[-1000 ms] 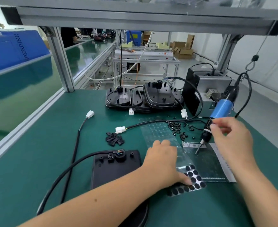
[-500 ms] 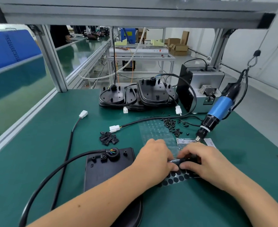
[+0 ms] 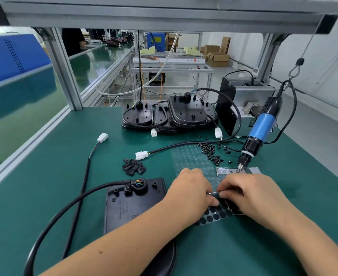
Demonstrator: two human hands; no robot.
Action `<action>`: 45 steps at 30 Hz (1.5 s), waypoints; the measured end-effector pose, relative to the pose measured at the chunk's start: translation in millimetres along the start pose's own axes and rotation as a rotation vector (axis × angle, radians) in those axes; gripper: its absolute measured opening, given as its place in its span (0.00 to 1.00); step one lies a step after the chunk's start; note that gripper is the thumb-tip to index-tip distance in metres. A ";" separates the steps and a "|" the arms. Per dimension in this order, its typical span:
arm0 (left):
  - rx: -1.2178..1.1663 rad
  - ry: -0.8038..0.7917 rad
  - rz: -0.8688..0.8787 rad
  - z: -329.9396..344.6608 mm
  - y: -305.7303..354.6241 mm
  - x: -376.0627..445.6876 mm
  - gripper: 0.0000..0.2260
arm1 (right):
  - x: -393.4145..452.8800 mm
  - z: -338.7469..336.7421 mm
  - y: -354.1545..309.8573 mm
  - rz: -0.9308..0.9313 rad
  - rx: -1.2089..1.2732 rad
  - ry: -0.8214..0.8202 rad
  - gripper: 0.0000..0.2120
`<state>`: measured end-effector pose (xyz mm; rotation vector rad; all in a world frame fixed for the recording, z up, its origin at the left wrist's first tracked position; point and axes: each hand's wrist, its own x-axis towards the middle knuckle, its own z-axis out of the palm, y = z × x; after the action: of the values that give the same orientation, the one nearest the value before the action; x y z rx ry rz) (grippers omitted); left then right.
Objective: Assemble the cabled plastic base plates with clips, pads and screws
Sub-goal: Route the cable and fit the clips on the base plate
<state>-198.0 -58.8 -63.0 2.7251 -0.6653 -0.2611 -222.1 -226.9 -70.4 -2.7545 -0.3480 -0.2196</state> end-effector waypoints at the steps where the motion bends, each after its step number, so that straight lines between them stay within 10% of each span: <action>1: -0.002 -0.001 0.001 0.0 0.1 0.2 0.17 | -1.0 0.2 -0.7 0.005 0.000 0.008 0.04; 45: -0.005 -0.011 0.005 -3.9 -0.3 -0.8 0.19 | -3.6 -8.4 -8.3 -0.019 -0.051 -0.083 0.08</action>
<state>-197.5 -57.1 -59.5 2.7186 -0.6736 -0.2770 -228.7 -223.2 -60.7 -2.8175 -0.3962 -0.1209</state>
